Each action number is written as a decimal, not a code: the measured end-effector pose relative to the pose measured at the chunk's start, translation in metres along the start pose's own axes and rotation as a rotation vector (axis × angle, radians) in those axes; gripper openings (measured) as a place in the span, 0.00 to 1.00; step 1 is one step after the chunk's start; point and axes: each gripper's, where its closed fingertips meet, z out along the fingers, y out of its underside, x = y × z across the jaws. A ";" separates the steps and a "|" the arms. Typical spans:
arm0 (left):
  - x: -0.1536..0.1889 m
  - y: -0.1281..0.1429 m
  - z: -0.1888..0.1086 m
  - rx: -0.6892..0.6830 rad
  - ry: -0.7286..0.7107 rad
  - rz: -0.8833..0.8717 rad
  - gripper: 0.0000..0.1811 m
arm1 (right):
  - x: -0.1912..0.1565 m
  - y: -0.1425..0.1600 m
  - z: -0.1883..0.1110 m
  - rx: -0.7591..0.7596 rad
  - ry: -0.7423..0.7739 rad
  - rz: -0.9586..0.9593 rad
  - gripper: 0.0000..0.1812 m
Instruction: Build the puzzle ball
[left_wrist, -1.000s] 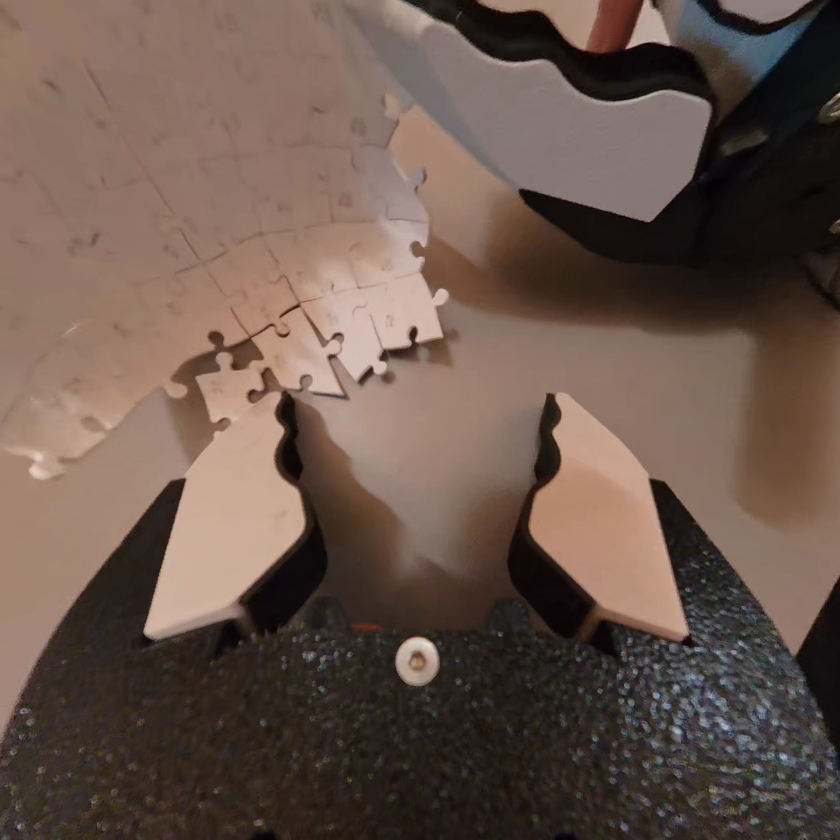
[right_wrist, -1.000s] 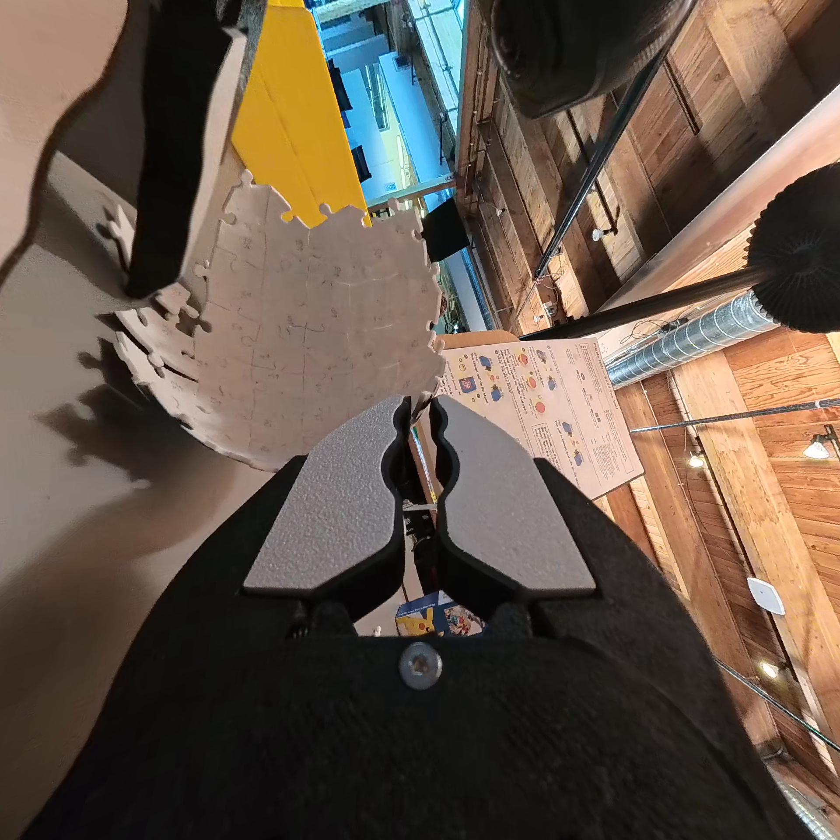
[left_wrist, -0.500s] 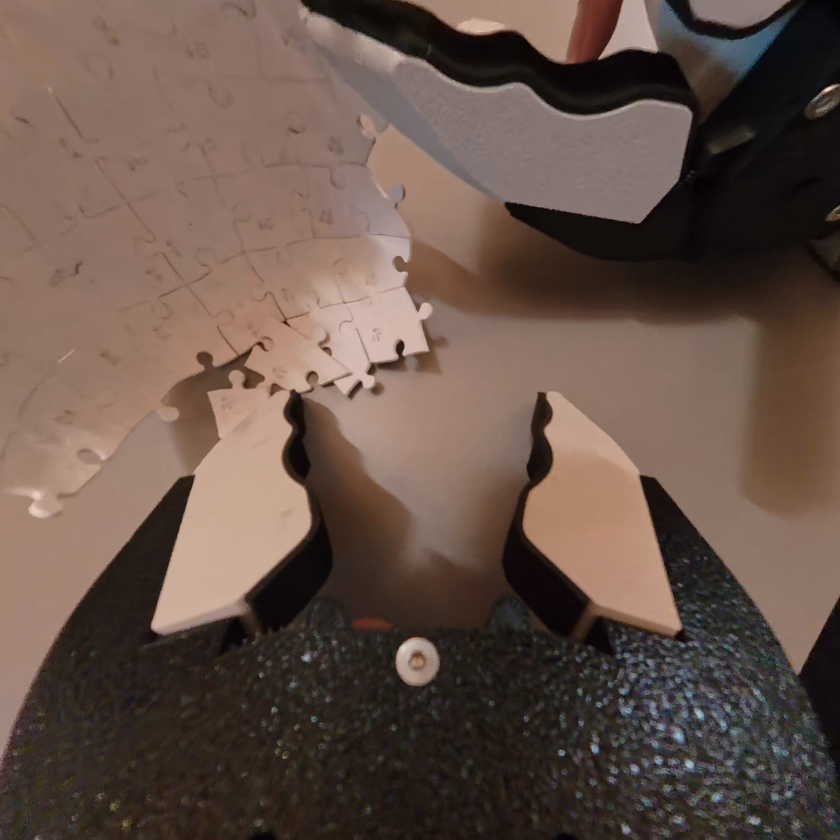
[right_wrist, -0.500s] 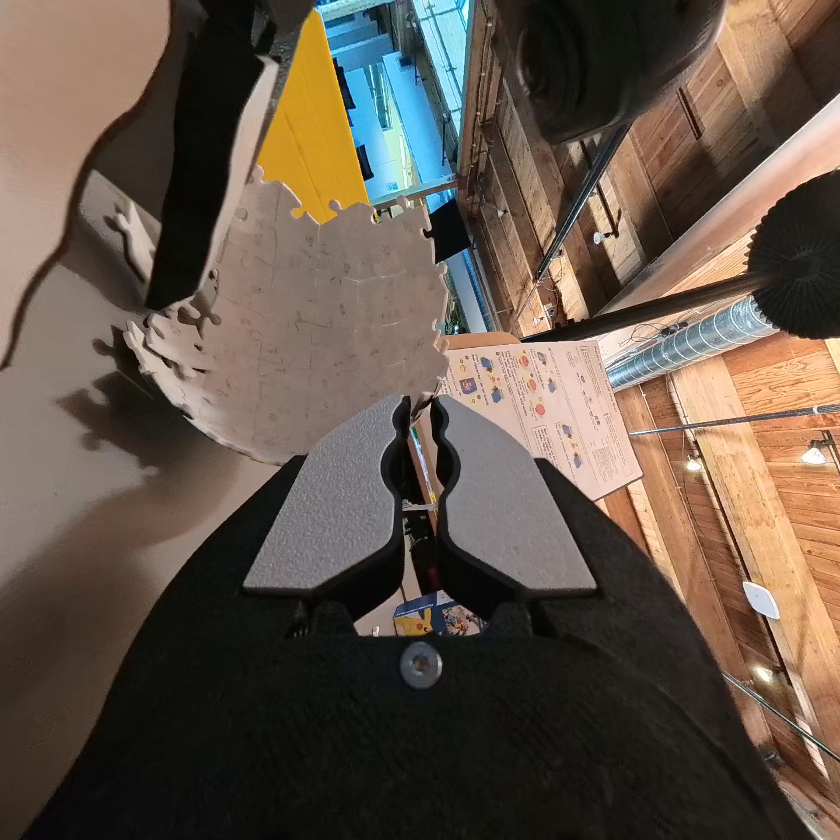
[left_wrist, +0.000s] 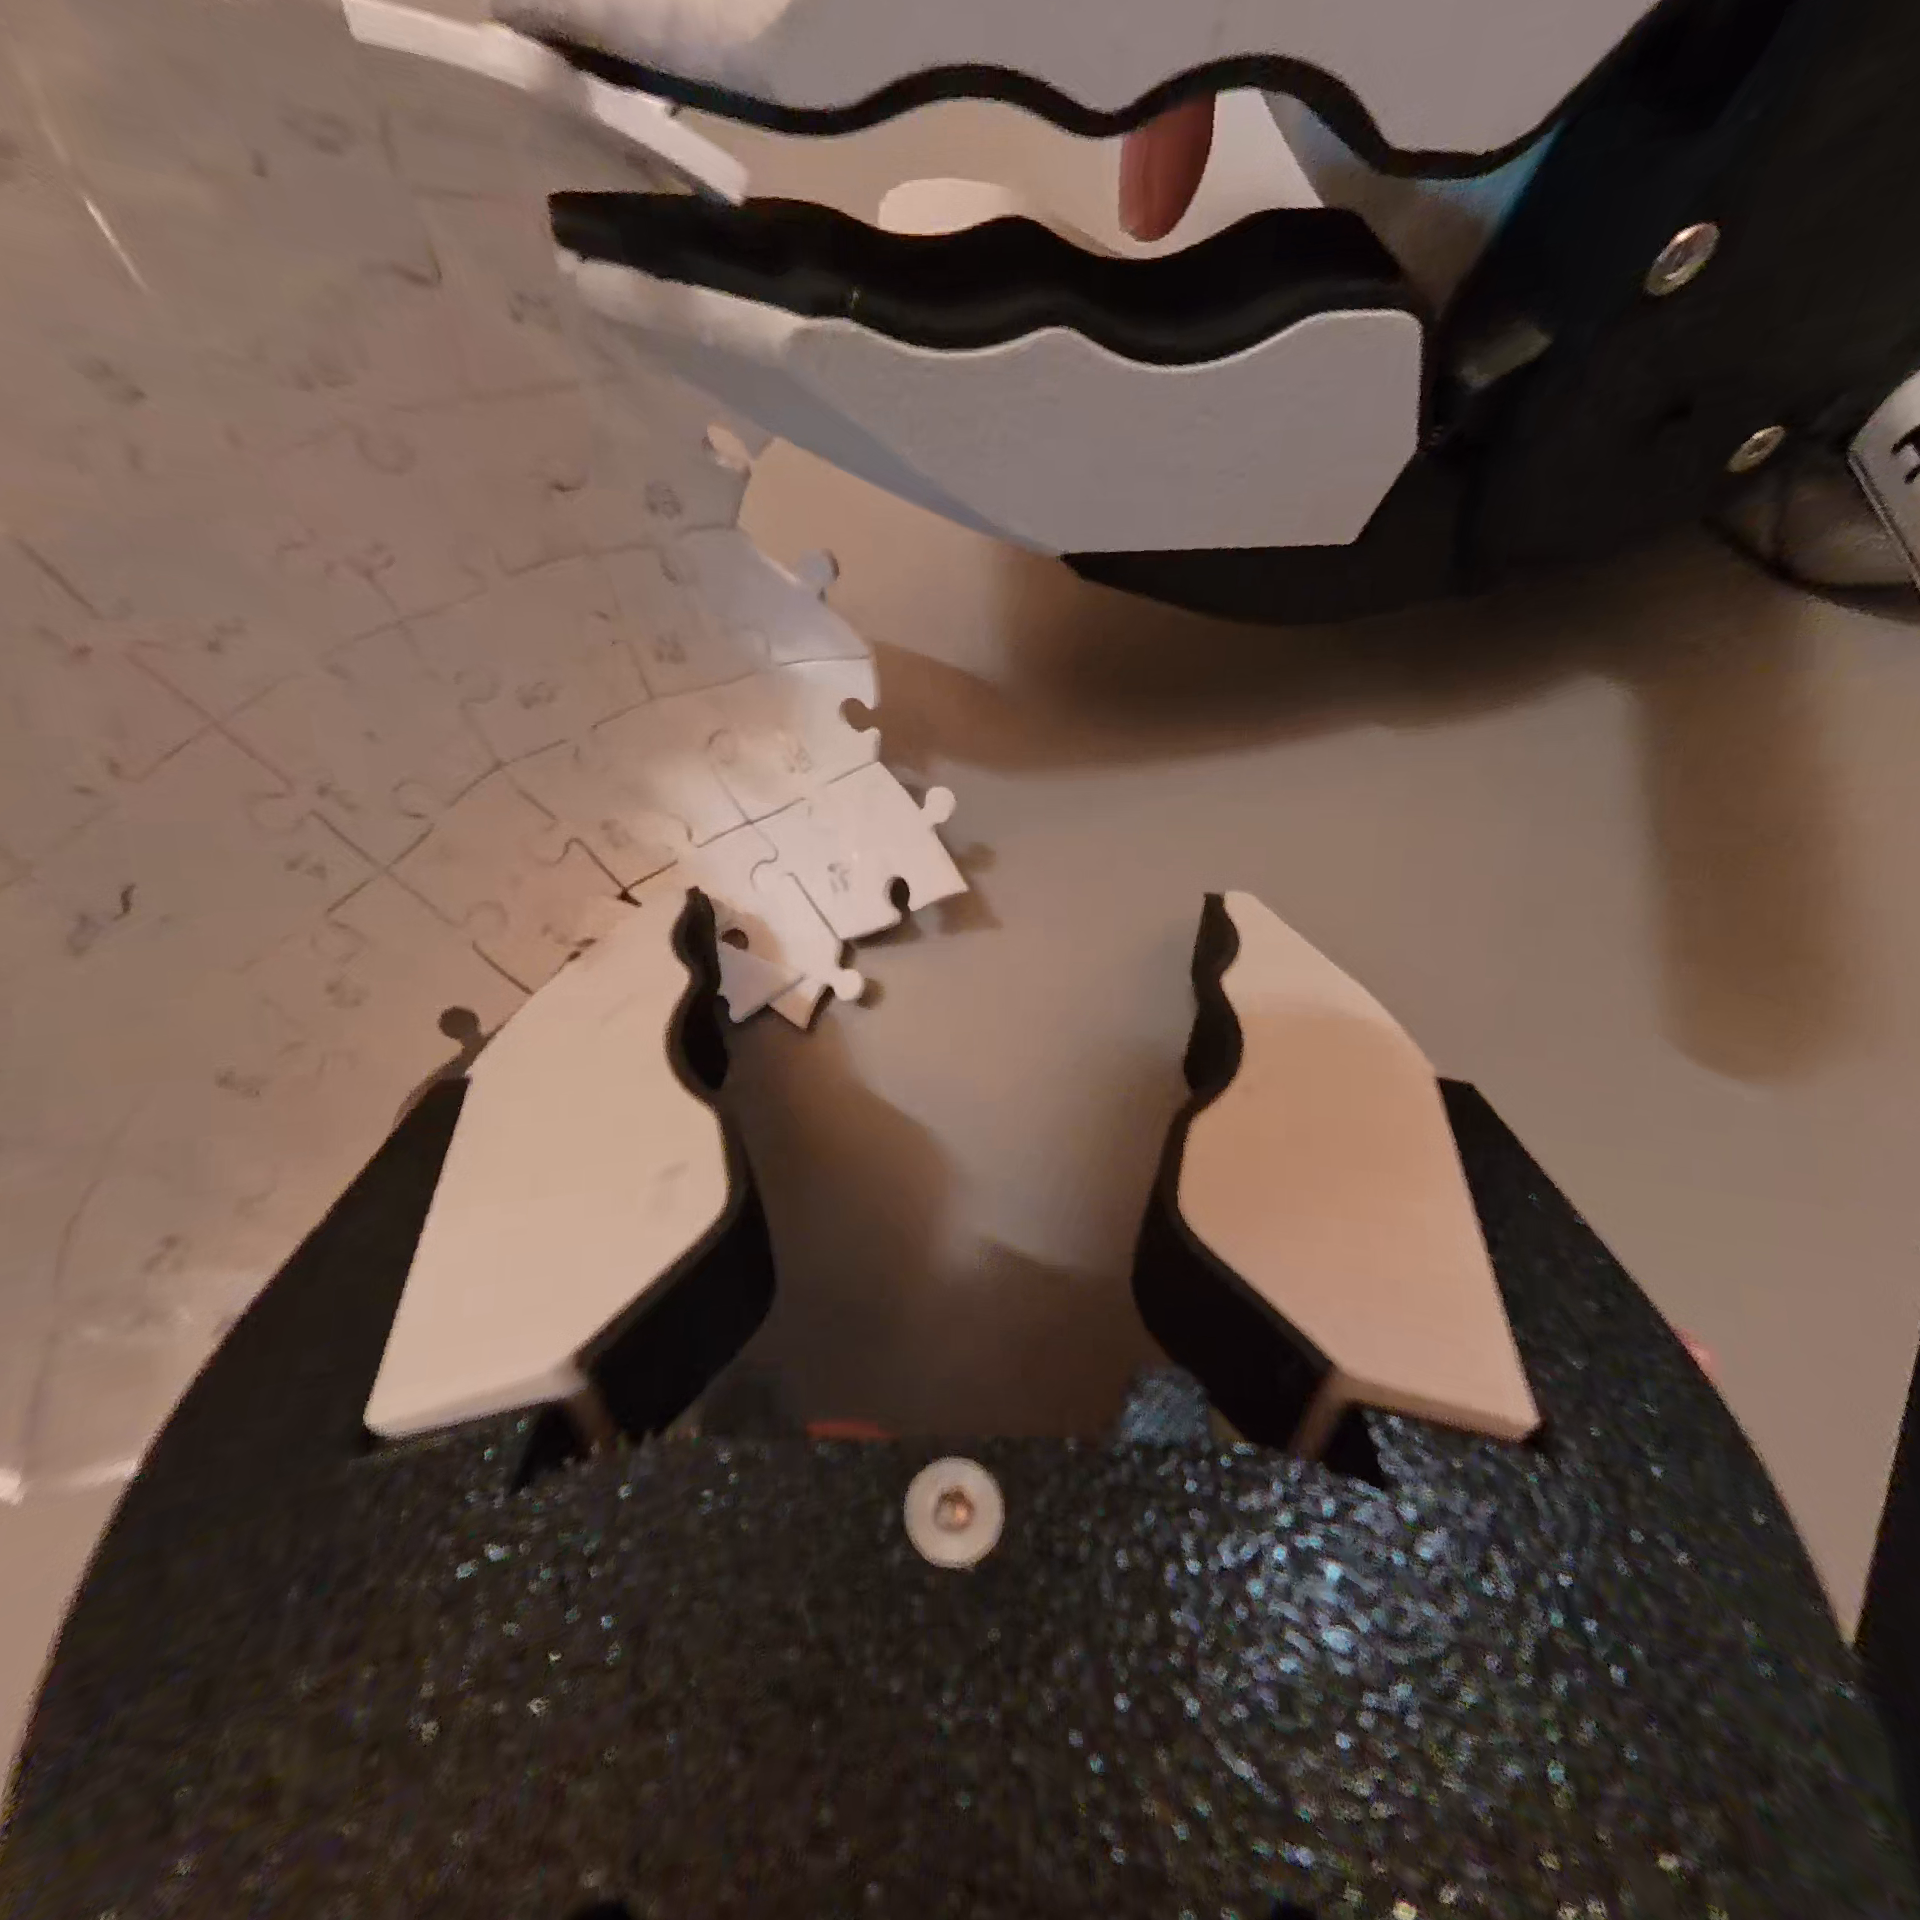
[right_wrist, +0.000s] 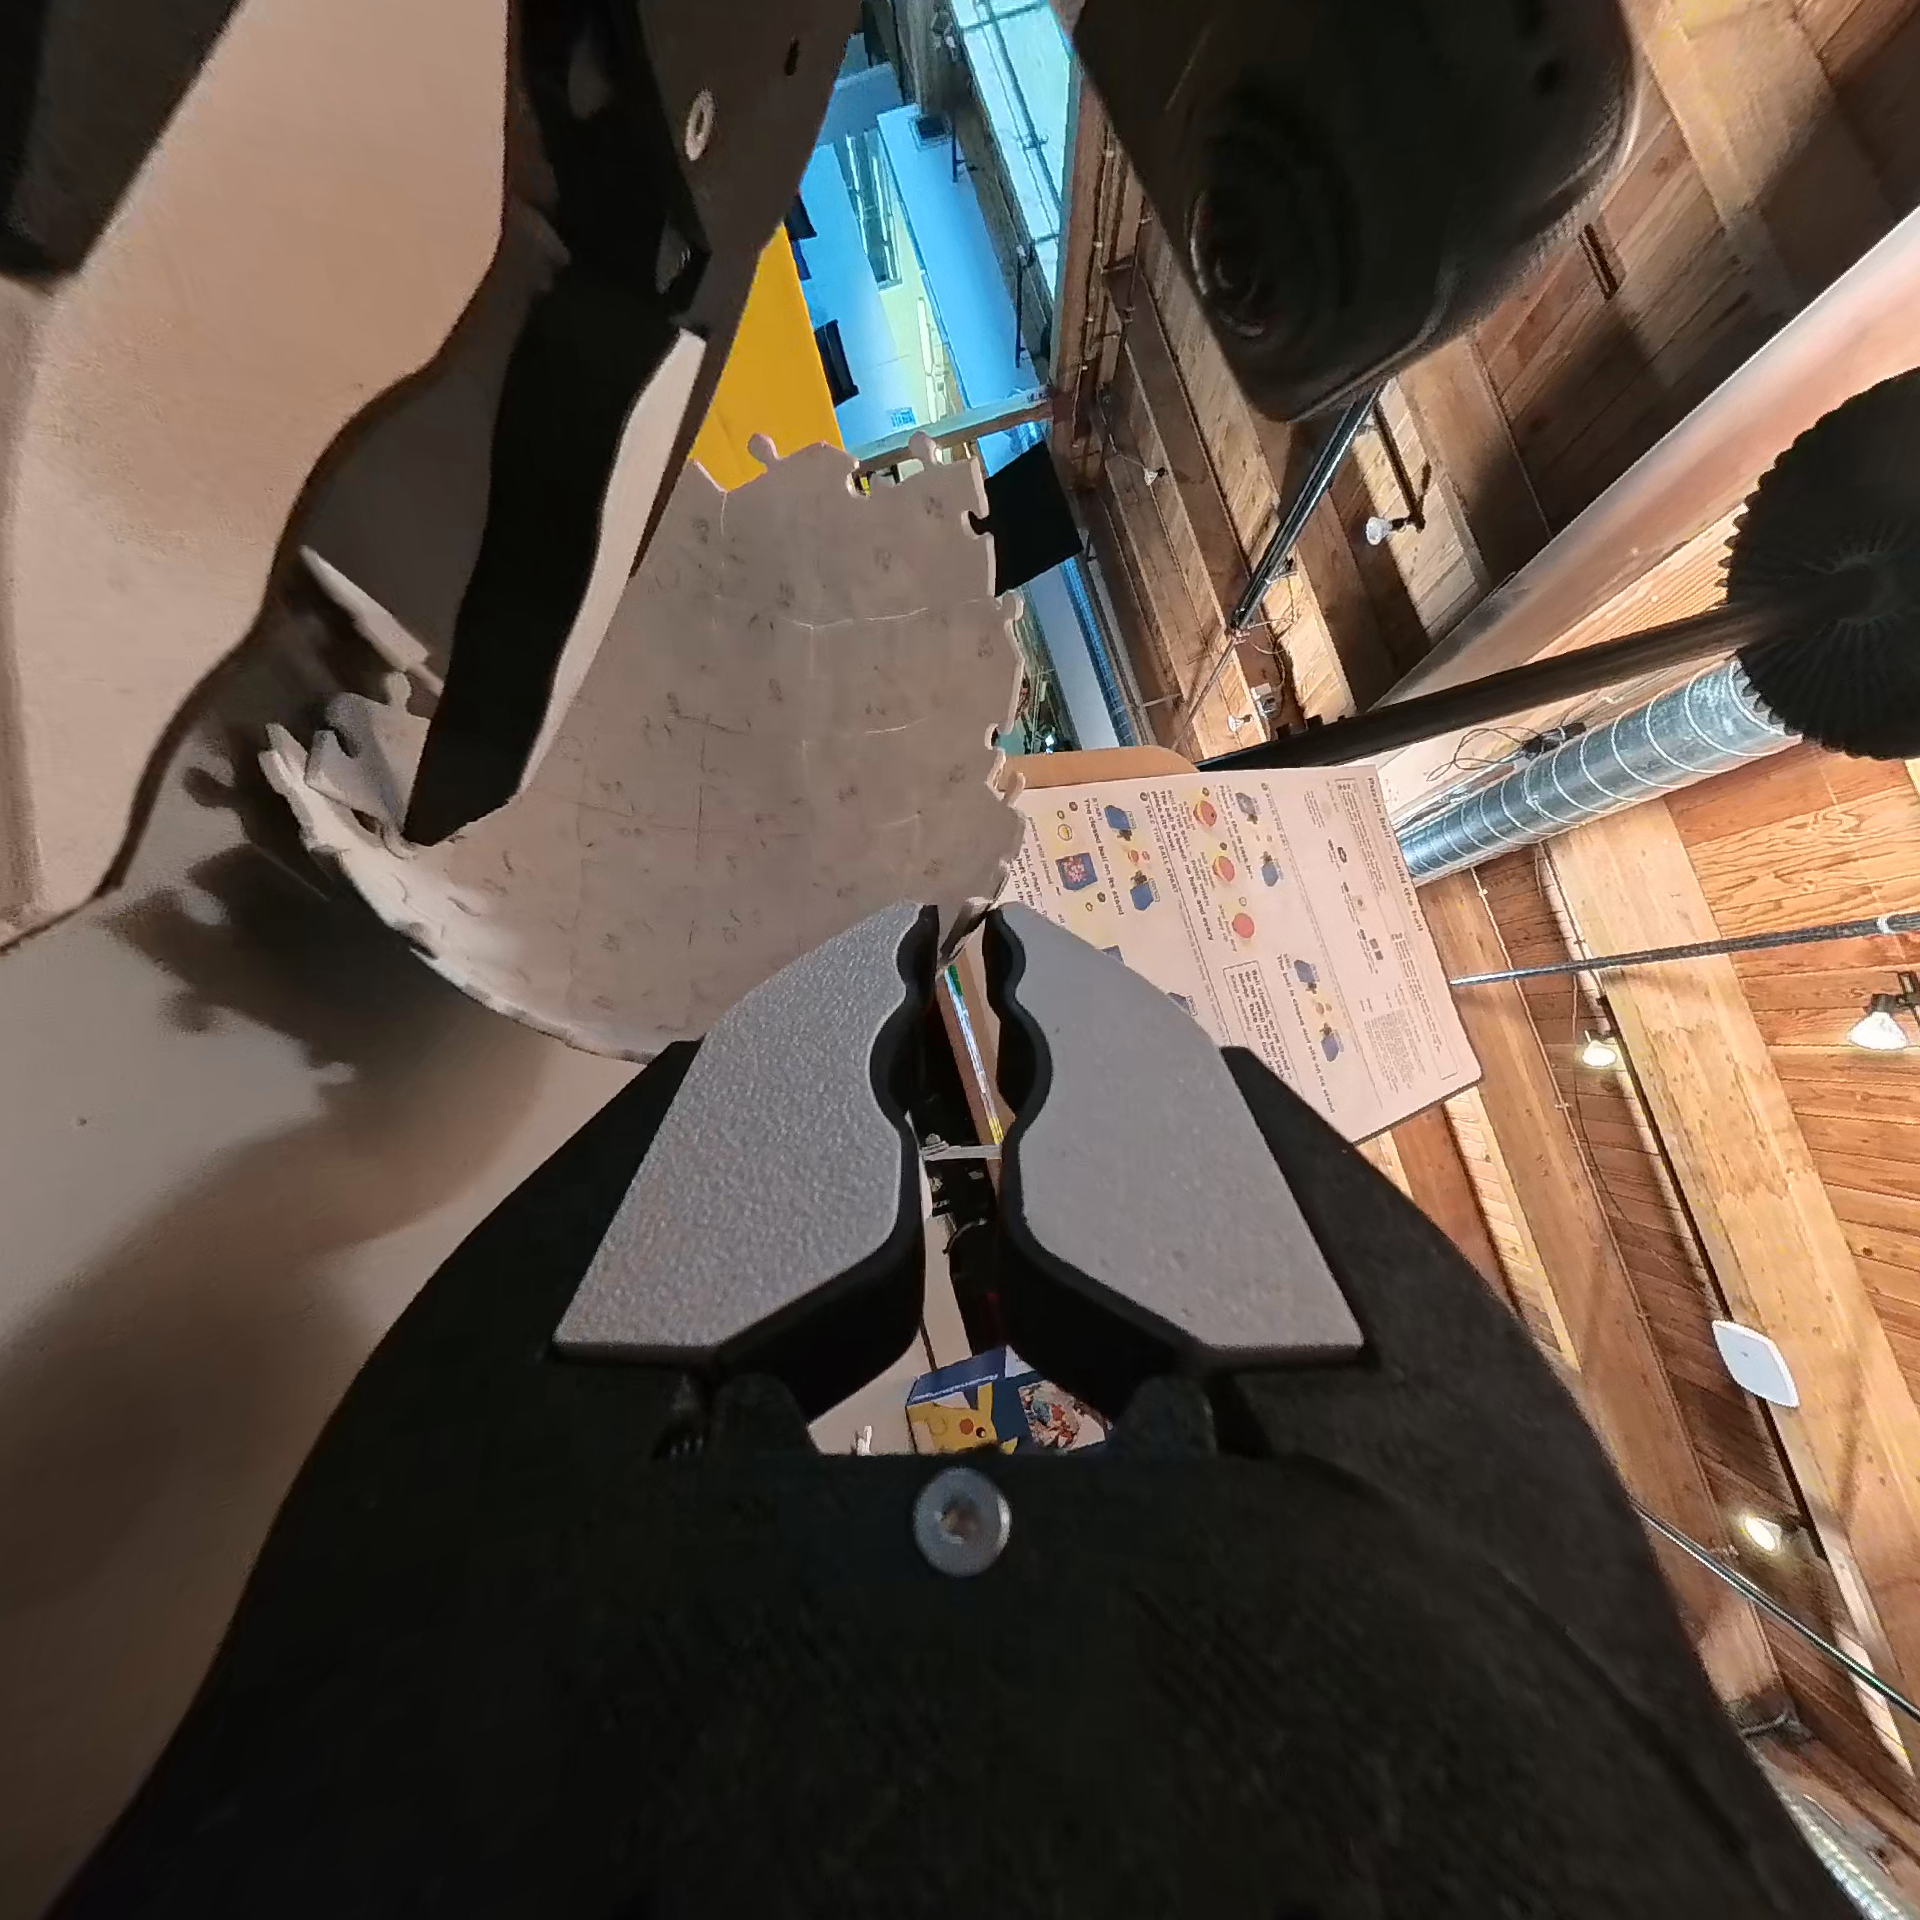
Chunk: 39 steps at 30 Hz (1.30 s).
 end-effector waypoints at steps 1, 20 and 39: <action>0.000 0.000 0.000 -0.002 0.006 0.000 0.48 | 0.000 0.000 0.000 0.001 0.000 0.001 0.05; -0.012 0.018 -0.029 -0.005 -0.085 -0.016 0.43 | 0.000 0.001 0.000 -0.001 -0.003 0.015 0.05; -0.017 0.017 -0.011 -0.028 -0.111 -0.015 0.42 | 0.000 -0.002 -0.001 0.006 0.000 -0.005 0.05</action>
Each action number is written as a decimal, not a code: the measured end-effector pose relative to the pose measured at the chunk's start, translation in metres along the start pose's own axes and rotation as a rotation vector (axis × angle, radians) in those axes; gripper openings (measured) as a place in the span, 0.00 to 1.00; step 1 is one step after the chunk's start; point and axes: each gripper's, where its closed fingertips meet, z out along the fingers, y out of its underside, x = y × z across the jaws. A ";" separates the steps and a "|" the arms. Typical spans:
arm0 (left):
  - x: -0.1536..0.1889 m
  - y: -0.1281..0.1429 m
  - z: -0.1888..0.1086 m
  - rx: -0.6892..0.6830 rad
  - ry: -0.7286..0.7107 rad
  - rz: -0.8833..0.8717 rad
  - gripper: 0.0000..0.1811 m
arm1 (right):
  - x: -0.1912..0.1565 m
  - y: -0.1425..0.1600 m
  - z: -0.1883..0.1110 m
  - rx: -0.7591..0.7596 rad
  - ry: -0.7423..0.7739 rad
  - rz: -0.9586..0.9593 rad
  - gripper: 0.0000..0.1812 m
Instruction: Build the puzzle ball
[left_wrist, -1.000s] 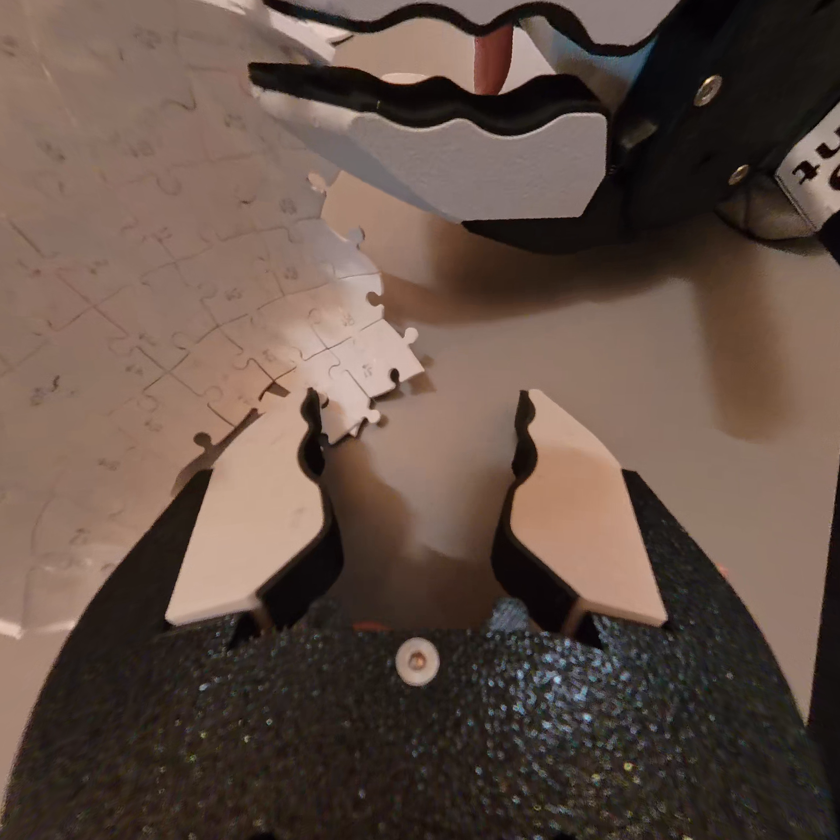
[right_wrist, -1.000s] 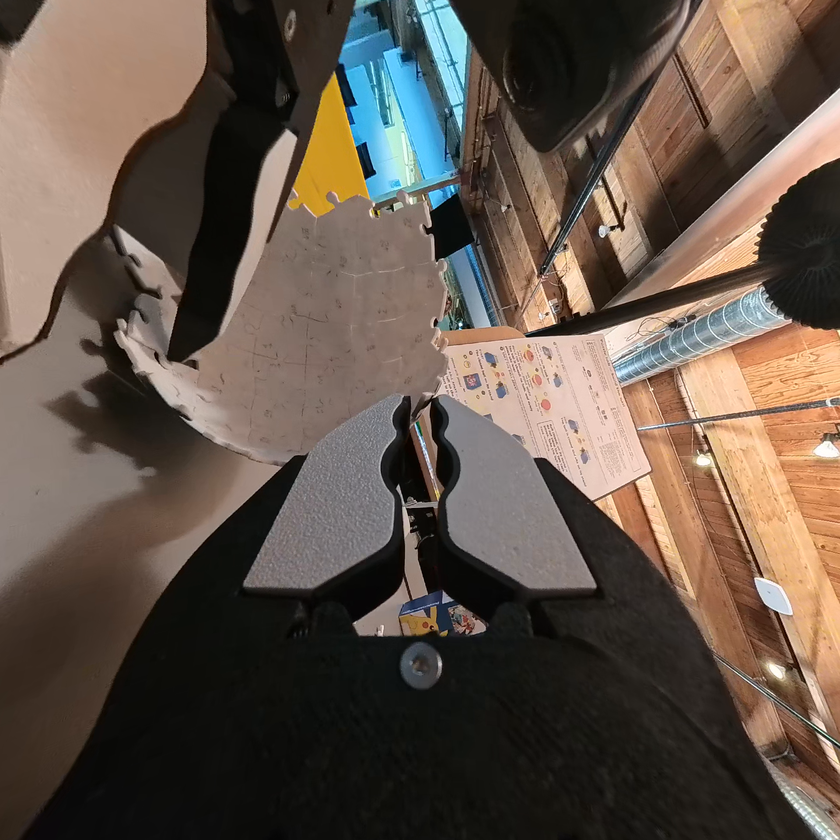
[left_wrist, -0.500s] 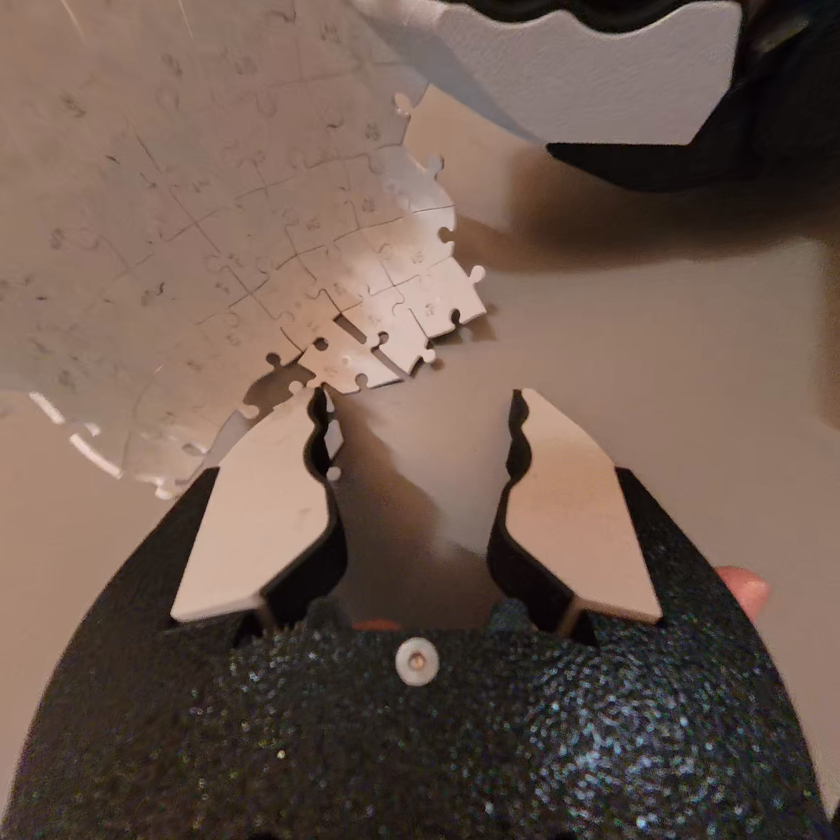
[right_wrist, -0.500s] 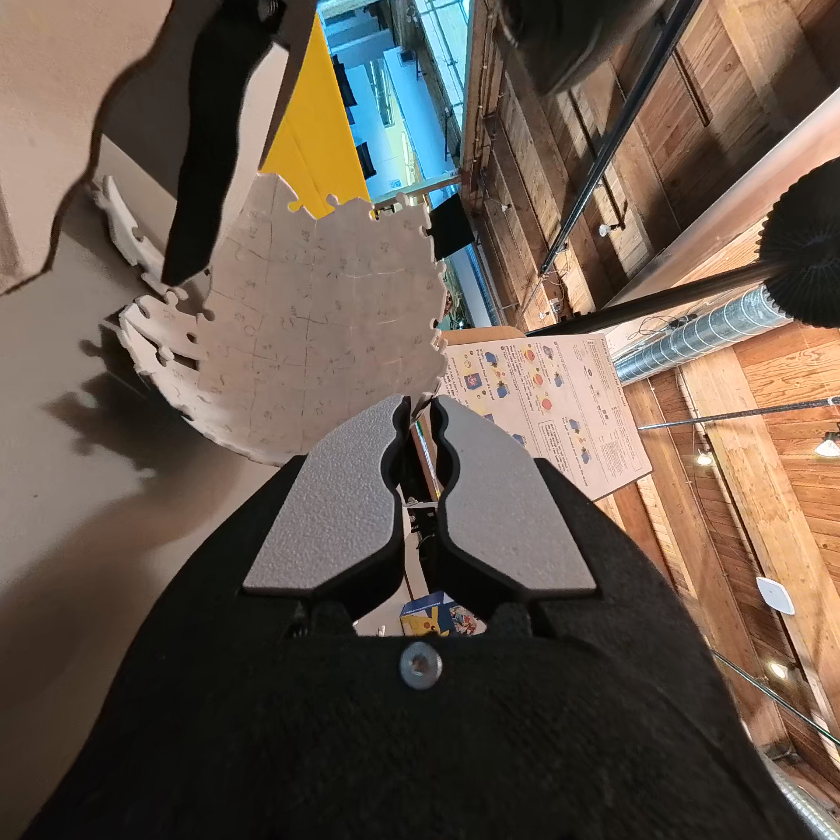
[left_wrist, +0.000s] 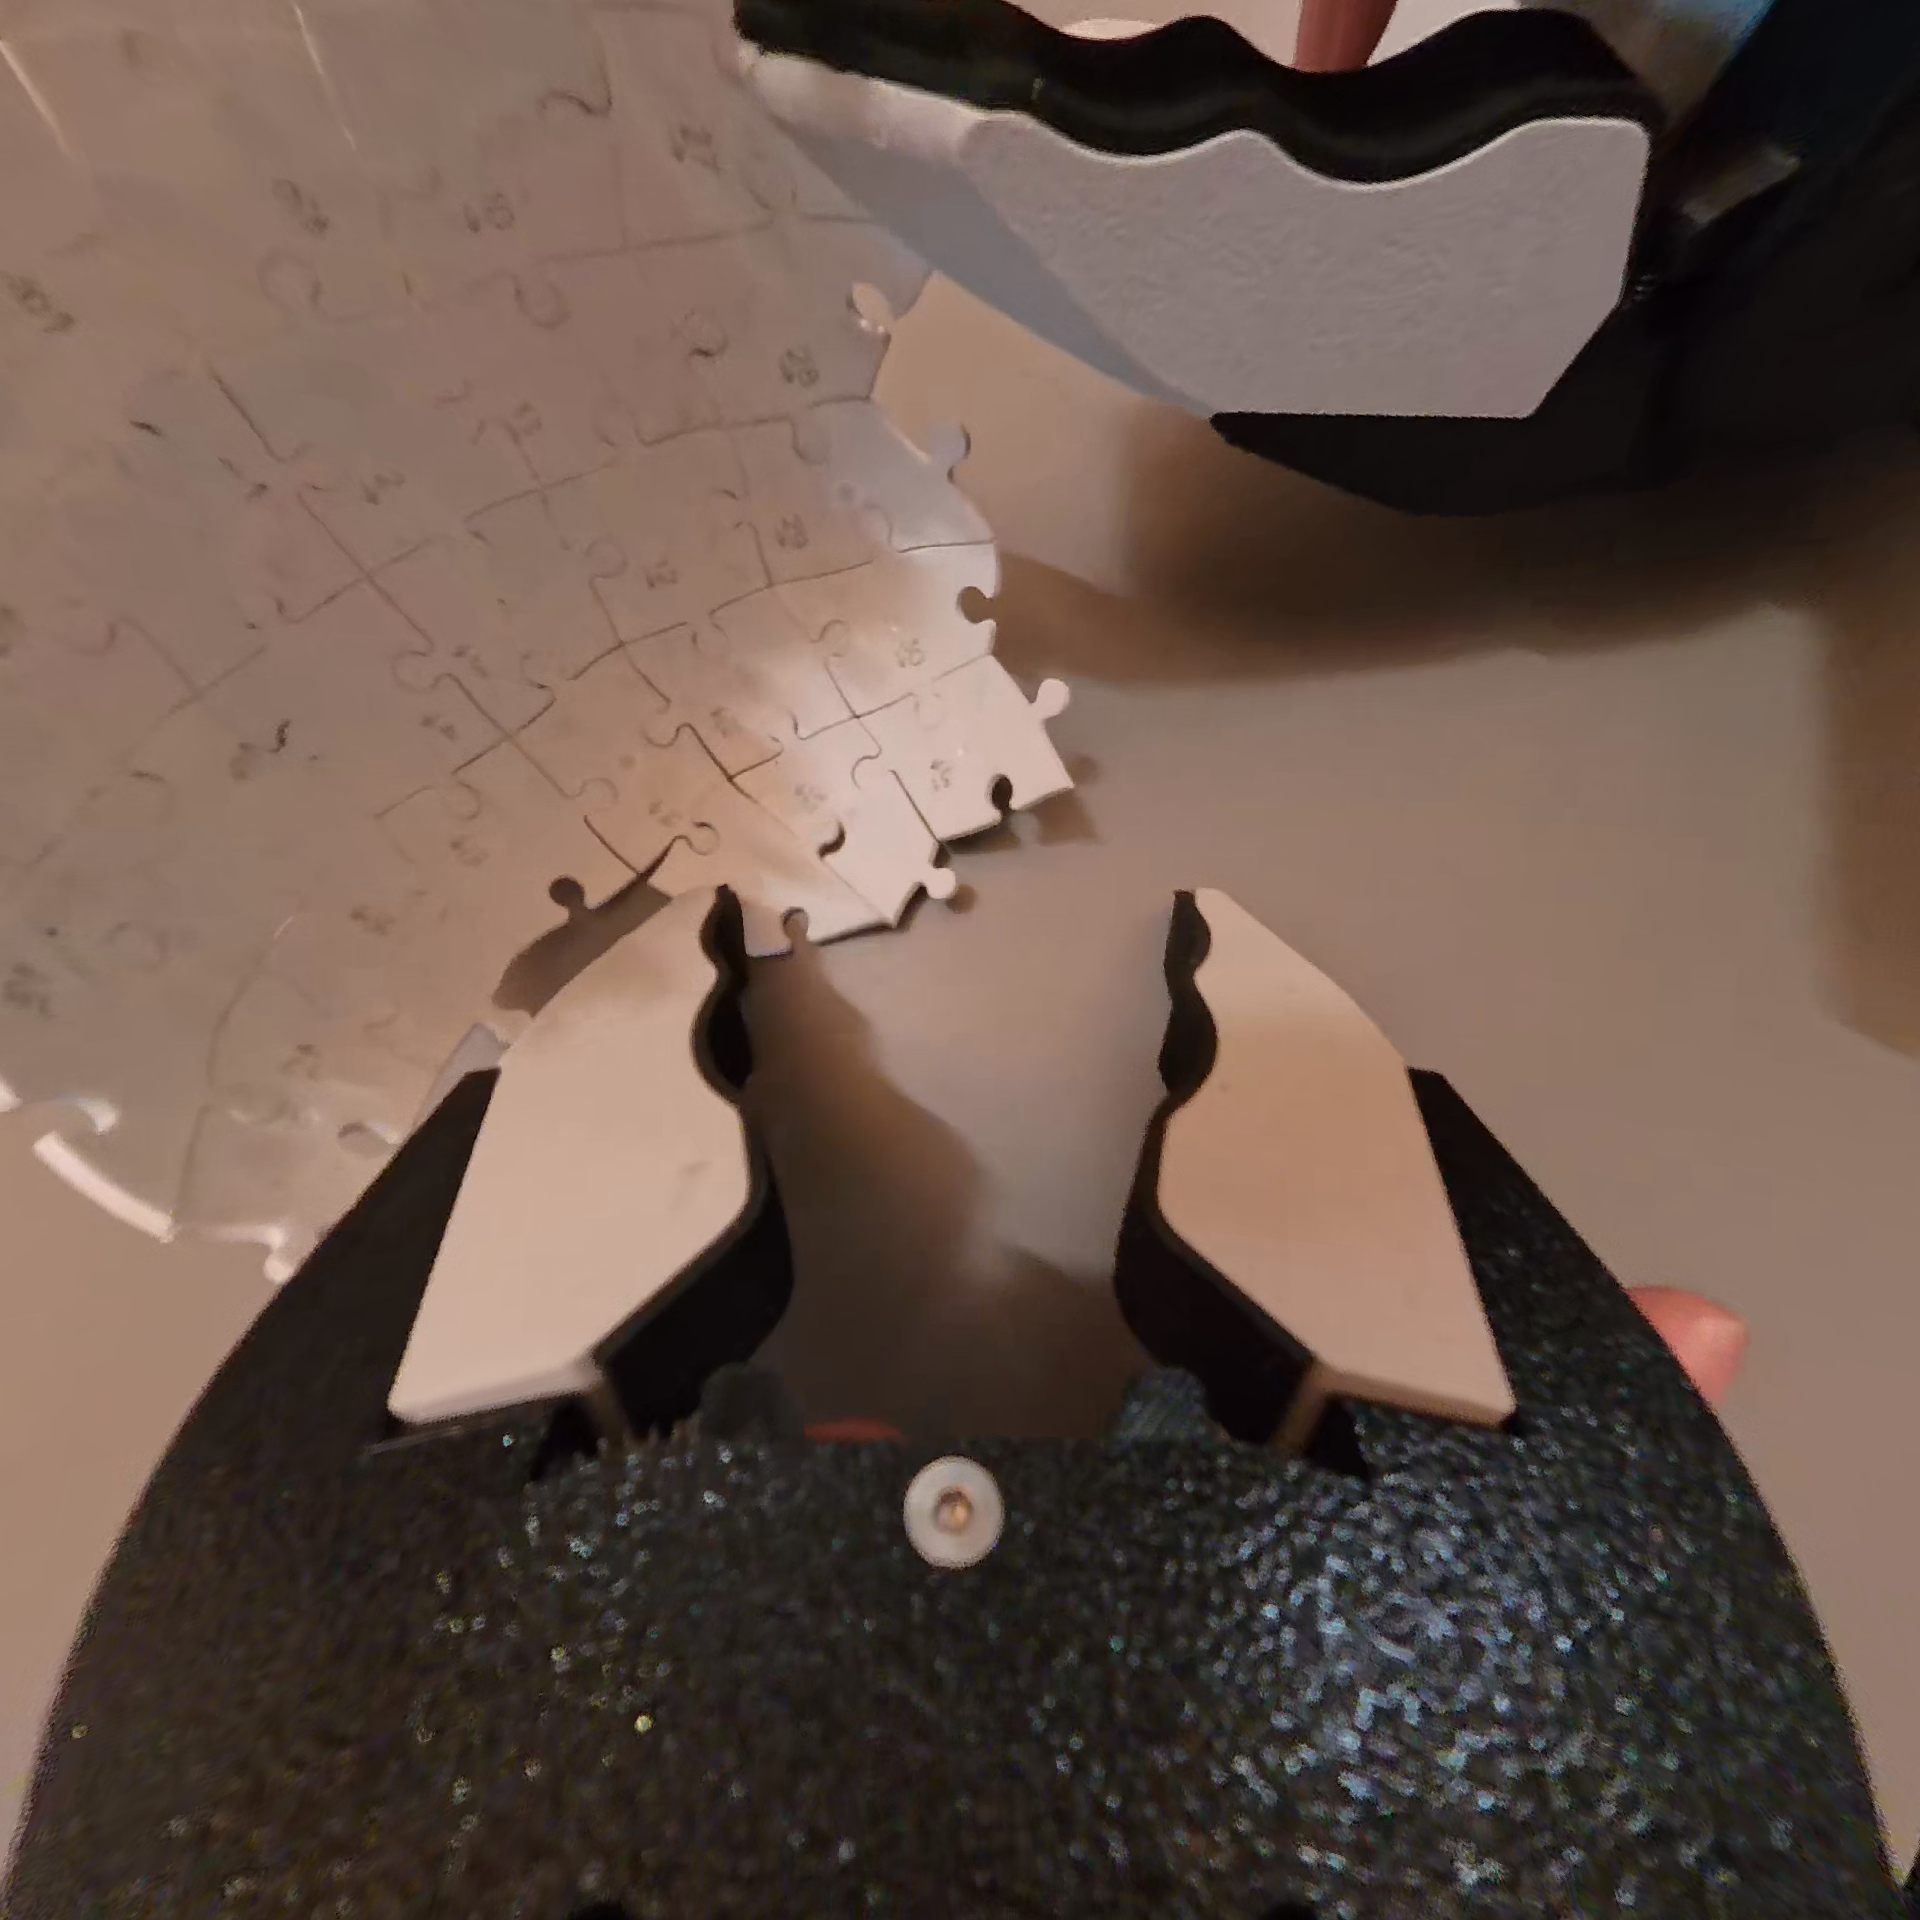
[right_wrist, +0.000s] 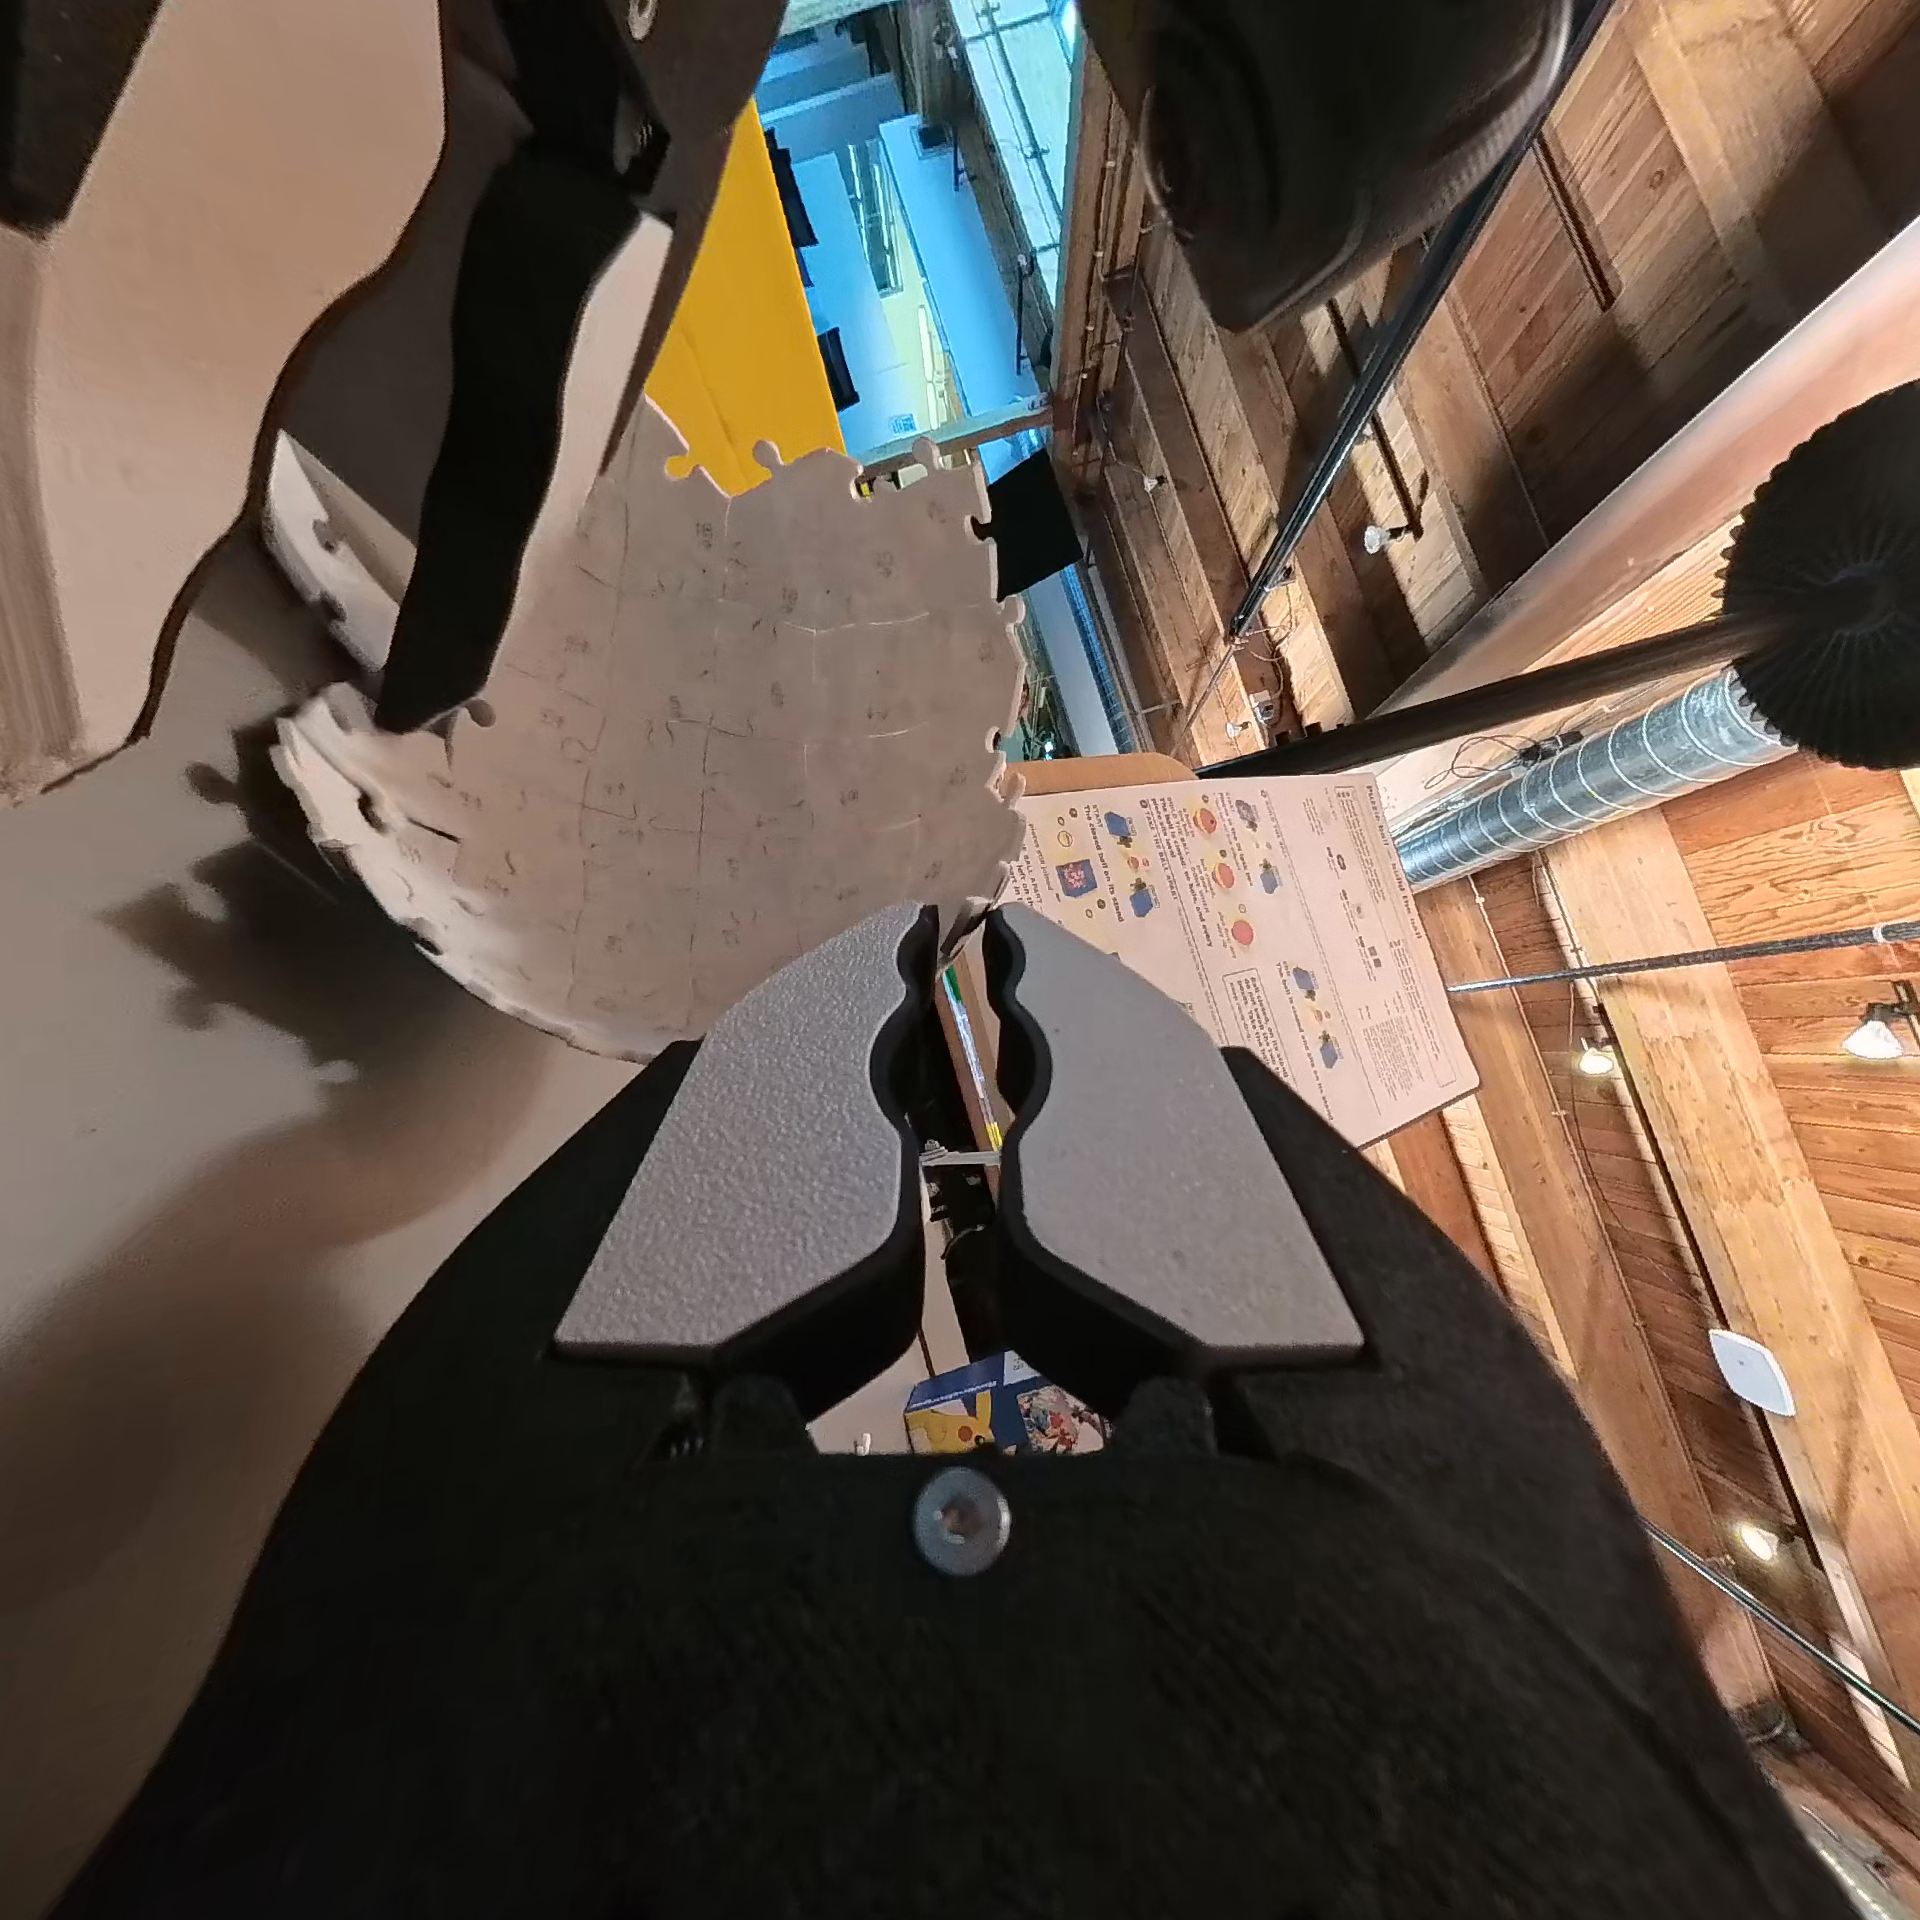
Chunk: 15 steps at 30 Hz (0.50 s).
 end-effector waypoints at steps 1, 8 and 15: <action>0.001 -0.001 0.000 0.003 0.003 0.007 0.42 | 0.000 0.000 0.000 0.001 0.000 -0.001 0.05; 0.000 -0.004 -0.001 0.001 -0.030 0.058 0.41 | 0.000 -0.001 0.000 0.001 0.001 -0.004 0.05; 0.002 -0.007 0.004 -0.009 0.006 0.068 0.40 | 0.000 0.000 0.000 0.001 0.001 -0.005 0.05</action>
